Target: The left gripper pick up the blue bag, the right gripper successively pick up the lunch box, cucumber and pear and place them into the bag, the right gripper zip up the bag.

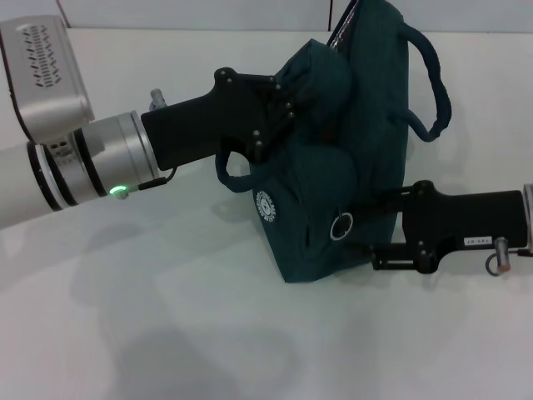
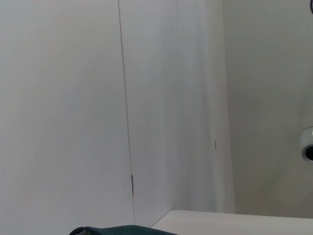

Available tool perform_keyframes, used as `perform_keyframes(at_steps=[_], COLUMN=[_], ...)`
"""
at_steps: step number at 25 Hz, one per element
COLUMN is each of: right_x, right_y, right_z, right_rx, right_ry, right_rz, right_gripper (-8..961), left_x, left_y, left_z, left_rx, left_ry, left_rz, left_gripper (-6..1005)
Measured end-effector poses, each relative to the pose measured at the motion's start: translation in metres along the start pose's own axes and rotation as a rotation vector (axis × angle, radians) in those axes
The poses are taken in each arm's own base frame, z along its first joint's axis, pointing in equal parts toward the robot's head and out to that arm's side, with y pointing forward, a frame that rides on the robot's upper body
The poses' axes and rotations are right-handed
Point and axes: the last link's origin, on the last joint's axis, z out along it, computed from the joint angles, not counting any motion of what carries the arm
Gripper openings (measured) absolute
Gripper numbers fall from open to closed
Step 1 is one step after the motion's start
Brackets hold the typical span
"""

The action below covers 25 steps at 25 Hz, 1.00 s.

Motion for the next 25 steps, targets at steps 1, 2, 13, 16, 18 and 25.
perform_keyframes(at_steps=[1, 2, 13, 16, 18, 25], right_x=[0.0003, 0.0005, 0.0007, 0.0001, -0.0006, 0.0024], right_y=[0.0014, 0.0027, 0.0087, 0.0088, 0.0084, 0.0022], right_z=[0.0018, 0.0031, 0.0078, 0.0093, 0.0099, 0.0067], right_rx=[-0.011, -0.021, -0.064, -0.065, -0.061, 0.029], right_ry=[0.004, 0.007, 0.015, 0.007, -0.001, -0.046], right_rz=[-0.001, -0.002, -0.001, 0.002, 0.005, -0.043], right_gripper=[544, 544, 544, 509, 473, 346], left_x=[-0.0001, -0.0003, -0.0011, -0.0013, -0.0018, -0.0061], left_y=[0.0001, 0.0003, 0.0010, 0.0010, 0.0013, 0.0049], left_z=[-0.0002, -0.0004, -0.0014, -0.0017, -0.0024, -0.0047], left_rx=[0.000, 0.001, 0.002, 0.003, 0.004, 0.009], left_ry=[0.000, 0.000, 0.000, 0.000, -0.001, -0.002], left_rz=[0.000, -0.001, -0.004, -0.004, -0.001, 0.014], left_gripper=[86, 87, 92, 93, 94, 124])
